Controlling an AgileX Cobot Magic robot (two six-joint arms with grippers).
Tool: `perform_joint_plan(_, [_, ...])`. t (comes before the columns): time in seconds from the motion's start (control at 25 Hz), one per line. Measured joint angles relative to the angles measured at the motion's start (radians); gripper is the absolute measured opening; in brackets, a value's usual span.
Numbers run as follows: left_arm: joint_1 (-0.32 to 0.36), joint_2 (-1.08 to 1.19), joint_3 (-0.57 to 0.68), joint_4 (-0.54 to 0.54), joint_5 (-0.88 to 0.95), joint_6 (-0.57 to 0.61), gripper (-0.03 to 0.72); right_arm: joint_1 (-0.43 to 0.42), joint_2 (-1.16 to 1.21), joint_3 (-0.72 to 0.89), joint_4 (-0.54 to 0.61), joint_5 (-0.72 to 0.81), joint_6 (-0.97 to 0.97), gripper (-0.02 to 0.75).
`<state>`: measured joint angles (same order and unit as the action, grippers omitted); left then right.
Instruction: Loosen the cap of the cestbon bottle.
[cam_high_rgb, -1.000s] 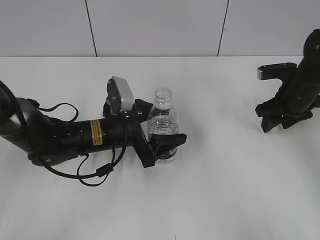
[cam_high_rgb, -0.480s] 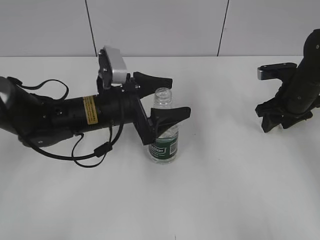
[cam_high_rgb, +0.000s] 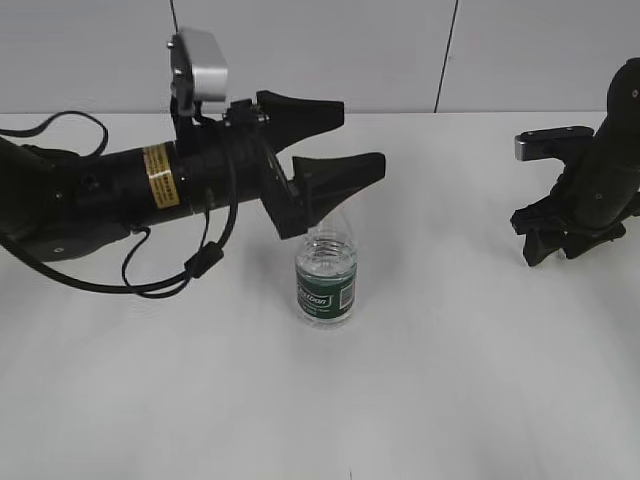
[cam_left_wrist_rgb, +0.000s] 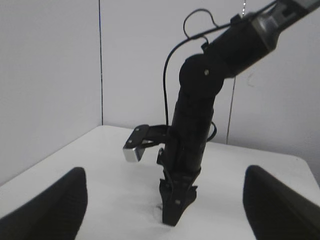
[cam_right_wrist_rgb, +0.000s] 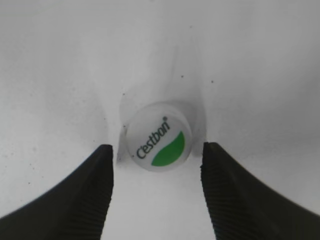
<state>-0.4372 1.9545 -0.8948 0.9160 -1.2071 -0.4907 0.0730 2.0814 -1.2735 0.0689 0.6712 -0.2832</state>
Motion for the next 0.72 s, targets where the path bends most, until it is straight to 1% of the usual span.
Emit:
perform_joint_plan(0.12, [0.000,-0.056,0.001,0.000,0.002,-0.058,0.579,0.000,0.000,0.000,0.005,0.007,0.000,0.426])
perform_joint_plan(0.24, [0.000,-0.140,0.001,-0.007,0.069,-0.095,0.579,0.000,-0.001,0.000,0.014,0.021,0.000,0.426])
perform_joint_plan(0.4, [0.000,-0.256,0.001,-0.062,0.241,-0.120,0.579,0.000,-0.029,0.000,0.018,0.033,0.000,0.426])
perform_joint_plan(0.64, [0.001,-0.403,0.001,-0.208,0.580,-0.161,0.579,0.000,-0.130,0.000,0.020,0.059,0.000,0.426])
perform_joint_plan(0.72, [0.001,-0.437,0.001,-0.222,0.656,-0.162,0.579,0.000,-0.164,0.000,0.020,0.077,0.000,0.426])
